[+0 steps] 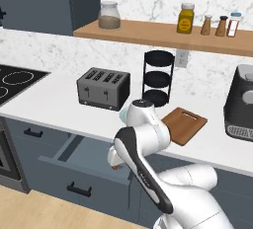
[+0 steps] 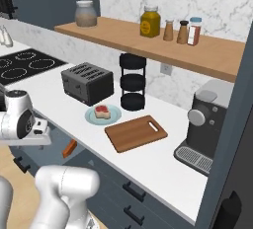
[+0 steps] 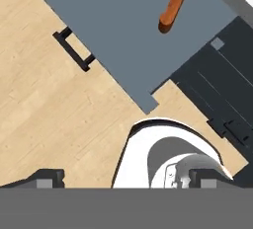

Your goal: Pick up the knife from the drawer and place it on the cutting board. Then place the meat from the plate to the cutting board.

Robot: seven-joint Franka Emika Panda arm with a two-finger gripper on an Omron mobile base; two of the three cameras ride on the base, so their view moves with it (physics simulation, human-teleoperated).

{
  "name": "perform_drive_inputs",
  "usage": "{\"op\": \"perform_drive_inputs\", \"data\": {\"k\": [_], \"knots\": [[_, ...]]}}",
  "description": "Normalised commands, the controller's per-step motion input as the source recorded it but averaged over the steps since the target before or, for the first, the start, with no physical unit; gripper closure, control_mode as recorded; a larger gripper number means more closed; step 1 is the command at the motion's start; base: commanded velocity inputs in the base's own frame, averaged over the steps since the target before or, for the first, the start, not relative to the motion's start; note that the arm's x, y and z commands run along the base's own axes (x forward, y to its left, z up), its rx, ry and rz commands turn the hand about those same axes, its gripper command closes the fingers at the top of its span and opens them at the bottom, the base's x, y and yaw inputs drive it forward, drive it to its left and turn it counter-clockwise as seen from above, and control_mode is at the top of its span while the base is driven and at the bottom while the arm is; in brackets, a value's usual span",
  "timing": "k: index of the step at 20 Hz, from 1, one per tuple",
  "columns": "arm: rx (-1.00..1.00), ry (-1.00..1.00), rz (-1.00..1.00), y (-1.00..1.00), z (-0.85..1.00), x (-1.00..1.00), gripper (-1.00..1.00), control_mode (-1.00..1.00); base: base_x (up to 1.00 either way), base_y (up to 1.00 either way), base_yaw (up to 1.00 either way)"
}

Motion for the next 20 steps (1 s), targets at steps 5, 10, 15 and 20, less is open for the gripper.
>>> {"op": "perform_drive_inputs", "data": {"k": [5,10,15,20], "knots": [[-0.04,0.02,0.00,0.64,-0.31,0.42,-1.00,-1.00,0.00,0.00,0.00],[-0.02,0.01,0.00,0.28,-0.10,0.42,-1.00,-1.00,0.00,0.00,0.00],[0.00,-0.03,0.00,0.20,-0.34,0.42,-1.00,-1.00,0.00,0.00,0.00],[0.00,-0.03,0.00,0.12,-0.30,0.18,-1.00,-1.00,0.00,0.00,0.00]]}}
